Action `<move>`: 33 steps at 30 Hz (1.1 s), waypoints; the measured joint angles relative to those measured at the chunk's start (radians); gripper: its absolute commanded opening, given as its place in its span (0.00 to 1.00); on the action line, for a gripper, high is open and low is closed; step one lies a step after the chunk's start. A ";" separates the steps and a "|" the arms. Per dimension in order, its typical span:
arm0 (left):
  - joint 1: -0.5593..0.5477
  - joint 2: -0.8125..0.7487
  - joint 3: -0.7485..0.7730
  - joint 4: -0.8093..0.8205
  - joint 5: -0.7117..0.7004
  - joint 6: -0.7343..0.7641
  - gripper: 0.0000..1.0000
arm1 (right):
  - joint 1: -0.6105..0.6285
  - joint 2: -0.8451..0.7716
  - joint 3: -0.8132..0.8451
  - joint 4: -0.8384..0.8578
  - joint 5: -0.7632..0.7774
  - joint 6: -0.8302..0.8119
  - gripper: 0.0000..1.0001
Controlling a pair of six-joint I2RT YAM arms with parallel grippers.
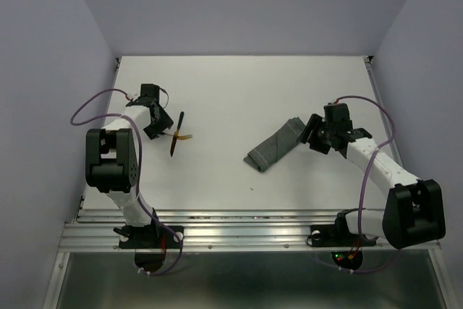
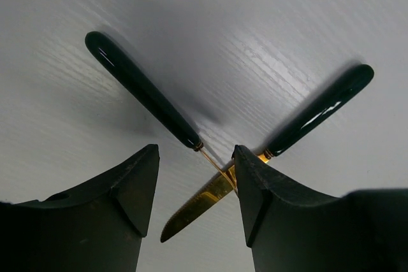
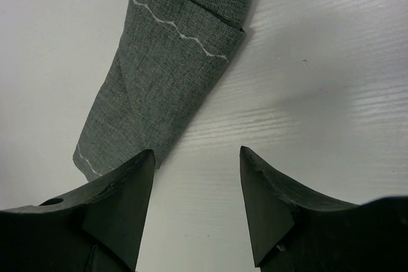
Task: Fold the napkin into a case and place the utensils inside
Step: Pick up the fork from the corner of the board, then place the fork at the center of the board.
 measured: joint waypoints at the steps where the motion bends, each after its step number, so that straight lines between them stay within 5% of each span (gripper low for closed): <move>1: 0.001 0.010 0.000 0.005 -0.002 -0.006 0.60 | 0.000 -0.002 -0.006 -0.001 0.000 0.000 0.61; 5: 0.002 0.062 0.000 0.034 -0.014 -0.035 0.51 | 0.000 -0.028 -0.051 -0.003 -0.001 0.000 0.62; 16: 0.005 0.073 0.005 0.059 -0.028 -0.054 0.06 | 0.000 -0.061 -0.066 -0.010 0.002 0.000 0.62; 27: -0.002 -0.061 0.022 -0.015 0.016 -0.003 0.00 | 0.000 -0.081 -0.066 -0.028 0.011 0.000 0.62; 33: -0.081 -0.209 0.049 0.049 0.217 0.075 0.00 | 0.000 -0.081 -0.066 -0.029 0.012 0.001 0.62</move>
